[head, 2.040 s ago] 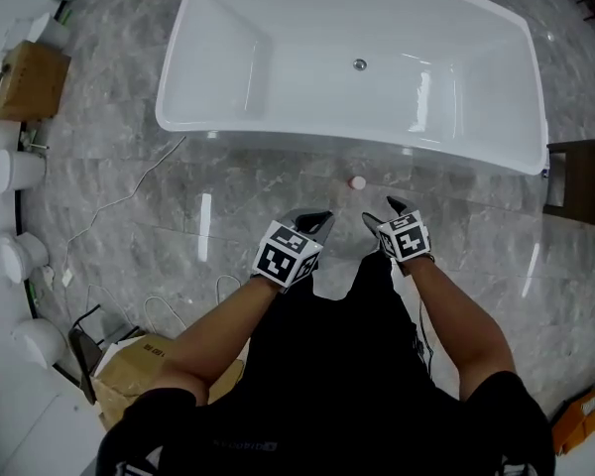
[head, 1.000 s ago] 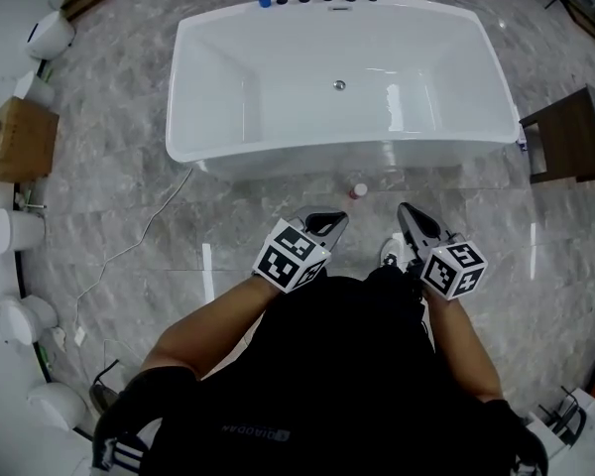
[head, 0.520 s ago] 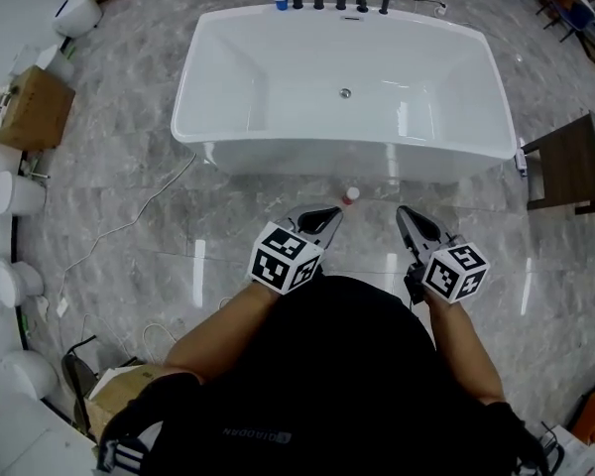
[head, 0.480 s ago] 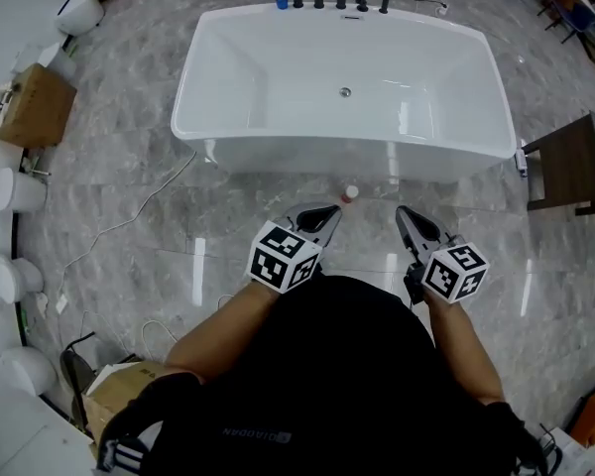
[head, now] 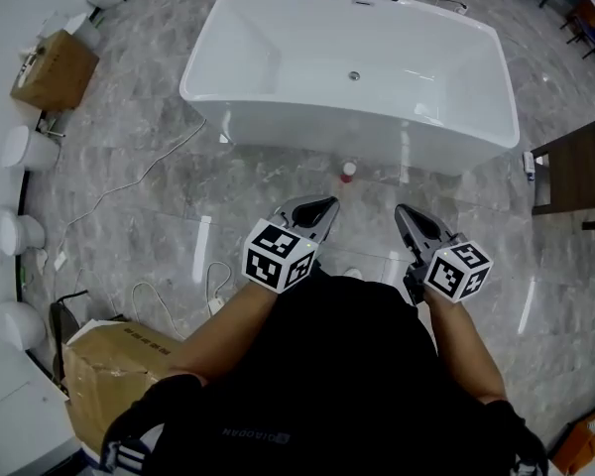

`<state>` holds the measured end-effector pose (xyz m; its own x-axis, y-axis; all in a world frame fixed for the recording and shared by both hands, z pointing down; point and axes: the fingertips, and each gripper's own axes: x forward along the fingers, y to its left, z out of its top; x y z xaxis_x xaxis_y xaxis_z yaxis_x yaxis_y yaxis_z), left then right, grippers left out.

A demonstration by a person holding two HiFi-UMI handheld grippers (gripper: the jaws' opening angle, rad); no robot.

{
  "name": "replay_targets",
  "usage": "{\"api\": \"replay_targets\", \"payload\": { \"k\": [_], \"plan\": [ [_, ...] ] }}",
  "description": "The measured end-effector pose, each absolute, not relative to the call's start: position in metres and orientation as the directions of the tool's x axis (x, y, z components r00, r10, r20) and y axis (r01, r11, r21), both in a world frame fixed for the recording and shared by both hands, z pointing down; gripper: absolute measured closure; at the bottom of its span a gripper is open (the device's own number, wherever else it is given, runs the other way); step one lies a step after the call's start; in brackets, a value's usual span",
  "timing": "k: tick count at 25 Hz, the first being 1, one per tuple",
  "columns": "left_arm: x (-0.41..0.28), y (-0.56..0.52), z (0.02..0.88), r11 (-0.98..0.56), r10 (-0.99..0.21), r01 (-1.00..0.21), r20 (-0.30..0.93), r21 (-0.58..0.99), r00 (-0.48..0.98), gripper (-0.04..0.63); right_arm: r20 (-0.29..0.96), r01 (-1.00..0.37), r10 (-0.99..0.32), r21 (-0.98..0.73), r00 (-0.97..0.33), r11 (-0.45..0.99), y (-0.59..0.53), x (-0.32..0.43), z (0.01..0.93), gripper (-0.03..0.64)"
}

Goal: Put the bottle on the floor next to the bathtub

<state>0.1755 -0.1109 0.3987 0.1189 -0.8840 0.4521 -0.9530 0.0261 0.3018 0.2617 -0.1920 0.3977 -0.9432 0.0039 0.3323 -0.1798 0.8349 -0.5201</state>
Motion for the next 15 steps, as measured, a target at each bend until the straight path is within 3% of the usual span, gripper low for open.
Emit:
{"api": "replay_targets", "payload": {
  "k": [7, 15],
  "plan": [
    [0.2, -0.088, 0.392, 0.066, -0.873, -0.952, 0.48, 0.299, 0.09, 0.578, 0.354, -0.183, 0.028, -0.546, -0.935, 0.817, -0.183, 0.294, 0.405, 0.581],
    [0.182, -0.082, 0.376, 0.022, -0.873, -0.959, 0.472, 0.284, 0.12, 0.578, 0.375, -0.2, -0.01, -0.471, -0.927, 0.859, -0.166, 0.285, 0.391, 0.581]
  ]
}}
